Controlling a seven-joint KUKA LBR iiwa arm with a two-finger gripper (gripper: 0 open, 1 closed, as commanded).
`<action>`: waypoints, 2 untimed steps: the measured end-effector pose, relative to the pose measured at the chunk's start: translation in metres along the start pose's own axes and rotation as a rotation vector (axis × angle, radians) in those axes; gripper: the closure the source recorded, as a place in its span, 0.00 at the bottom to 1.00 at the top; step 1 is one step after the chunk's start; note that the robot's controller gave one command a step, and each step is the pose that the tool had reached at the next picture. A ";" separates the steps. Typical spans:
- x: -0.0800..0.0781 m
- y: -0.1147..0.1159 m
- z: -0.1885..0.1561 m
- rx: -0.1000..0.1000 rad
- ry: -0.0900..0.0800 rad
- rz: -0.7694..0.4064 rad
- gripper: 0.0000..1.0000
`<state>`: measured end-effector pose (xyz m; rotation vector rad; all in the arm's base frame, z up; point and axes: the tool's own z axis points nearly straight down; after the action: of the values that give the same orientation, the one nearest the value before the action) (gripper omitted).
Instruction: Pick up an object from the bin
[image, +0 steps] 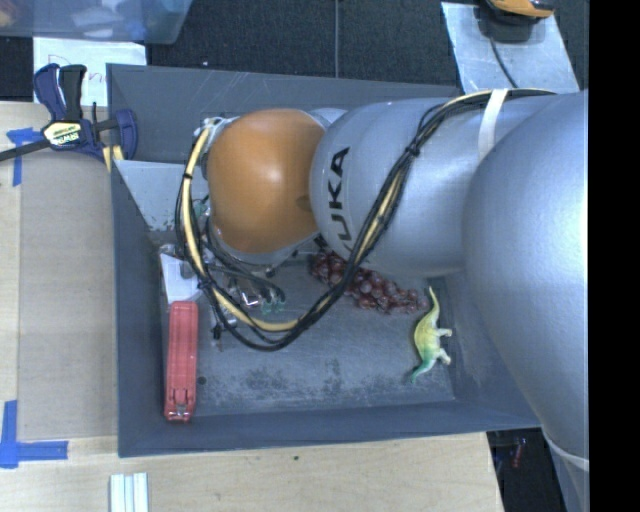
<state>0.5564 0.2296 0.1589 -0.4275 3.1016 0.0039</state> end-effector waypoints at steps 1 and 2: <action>-0.015 0.003 0.015 0.000 0.008 -0.180 0.00; -0.019 0.009 0.029 -0.002 0.006 -0.558 0.00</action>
Offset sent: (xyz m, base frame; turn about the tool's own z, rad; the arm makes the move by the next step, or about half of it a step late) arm 0.0160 0.0155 -0.0366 -0.5925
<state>0.5727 0.2431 0.1300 -1.2675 2.8695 0.0007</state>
